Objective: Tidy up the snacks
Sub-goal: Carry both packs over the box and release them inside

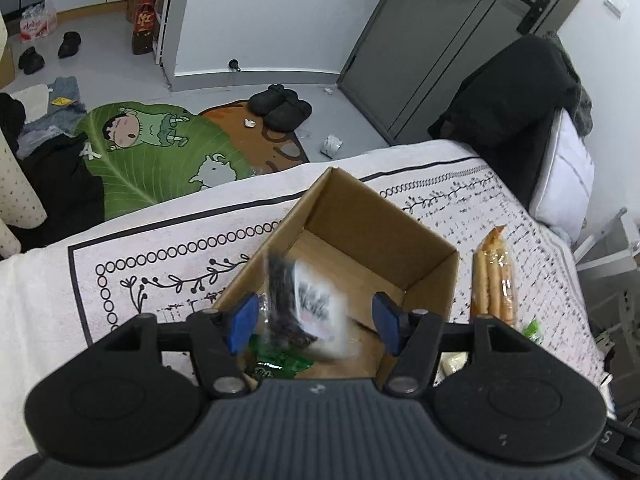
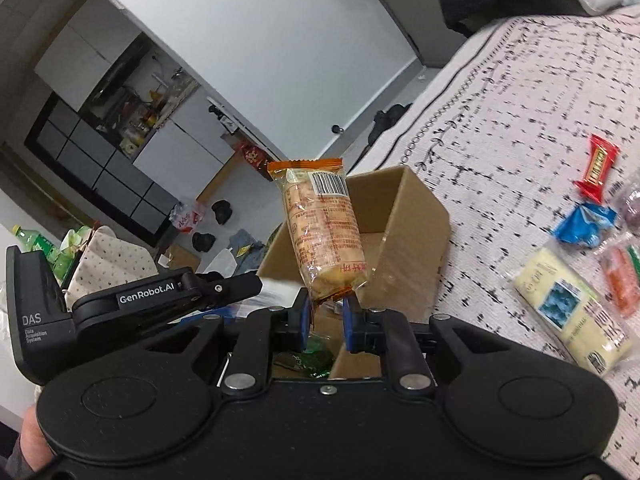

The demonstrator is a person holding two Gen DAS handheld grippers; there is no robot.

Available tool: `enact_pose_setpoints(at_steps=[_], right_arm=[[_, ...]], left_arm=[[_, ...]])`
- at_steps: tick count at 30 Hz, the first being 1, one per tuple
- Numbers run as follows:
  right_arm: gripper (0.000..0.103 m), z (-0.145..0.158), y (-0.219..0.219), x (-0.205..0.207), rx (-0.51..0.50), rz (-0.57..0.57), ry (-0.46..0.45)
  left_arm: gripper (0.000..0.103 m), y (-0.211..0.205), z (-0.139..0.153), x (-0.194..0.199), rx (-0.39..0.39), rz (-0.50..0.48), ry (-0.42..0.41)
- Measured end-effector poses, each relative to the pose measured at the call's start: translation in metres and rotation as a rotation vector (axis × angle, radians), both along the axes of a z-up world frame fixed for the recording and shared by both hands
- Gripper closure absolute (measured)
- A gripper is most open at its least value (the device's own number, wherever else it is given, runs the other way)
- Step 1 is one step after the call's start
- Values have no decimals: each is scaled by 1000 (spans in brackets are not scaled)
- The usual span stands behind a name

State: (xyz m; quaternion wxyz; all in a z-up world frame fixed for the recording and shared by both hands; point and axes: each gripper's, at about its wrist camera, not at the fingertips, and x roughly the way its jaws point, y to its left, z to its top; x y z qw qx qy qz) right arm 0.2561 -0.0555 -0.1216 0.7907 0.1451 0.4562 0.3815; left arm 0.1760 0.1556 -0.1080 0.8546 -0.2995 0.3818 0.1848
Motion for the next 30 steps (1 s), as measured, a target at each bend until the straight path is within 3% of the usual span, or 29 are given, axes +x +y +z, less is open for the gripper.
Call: enact_pose_setpoints(at_steps=[5, 8, 10, 15, 21, 27, 30], right_arm=[[86, -2, 9, -2, -12, 12, 1], [73, -1, 15, -6, -20, 42, 2], [54, 3, 16, -10, -47, 34, -27], [52, 15, 6, -14, -38, 10, -52], [39, 20, -9, -13, -82, -20, -65], [28, 32, -33, -16, -150, -32, -109], [27, 39, -44, -14, -168, -39, -117]], left_arm=[[36, 4, 5, -3, 10, 16, 0], [32, 4, 8, -5, 23, 18, 5], [30, 2, 11, -8, 36, 21, 11], [25, -4, 18, -15, 56, 23, 14], [20, -14, 25, -20, 114, 35, 34], [19, -27, 27, -22, 117, 45, 50], [18, -37, 29, -22, 123, 35, 52]])
